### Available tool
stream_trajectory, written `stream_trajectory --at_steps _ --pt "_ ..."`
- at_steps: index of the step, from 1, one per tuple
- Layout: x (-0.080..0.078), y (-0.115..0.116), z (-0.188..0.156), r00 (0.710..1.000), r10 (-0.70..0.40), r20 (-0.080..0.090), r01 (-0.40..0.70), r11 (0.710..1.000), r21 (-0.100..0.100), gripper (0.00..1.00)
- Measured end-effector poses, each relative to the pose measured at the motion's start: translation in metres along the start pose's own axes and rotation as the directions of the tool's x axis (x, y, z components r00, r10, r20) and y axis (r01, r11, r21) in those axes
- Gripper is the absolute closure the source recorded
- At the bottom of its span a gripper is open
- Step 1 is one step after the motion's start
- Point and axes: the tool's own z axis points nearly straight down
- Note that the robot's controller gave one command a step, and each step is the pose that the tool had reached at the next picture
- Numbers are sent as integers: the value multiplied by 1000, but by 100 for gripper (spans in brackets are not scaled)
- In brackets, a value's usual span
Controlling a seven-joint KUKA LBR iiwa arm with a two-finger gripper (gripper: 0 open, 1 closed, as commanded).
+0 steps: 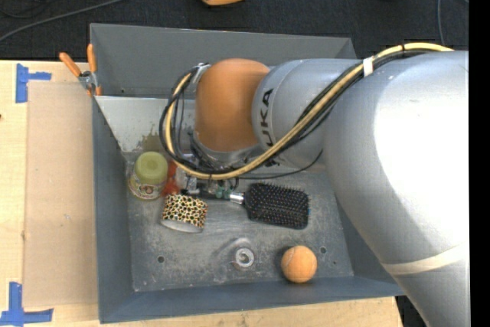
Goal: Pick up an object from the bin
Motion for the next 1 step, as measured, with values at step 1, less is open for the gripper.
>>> stream_trajectory --at_steps 1 --pt "0 0 0 1000 1 0 -1 1000 0 100"
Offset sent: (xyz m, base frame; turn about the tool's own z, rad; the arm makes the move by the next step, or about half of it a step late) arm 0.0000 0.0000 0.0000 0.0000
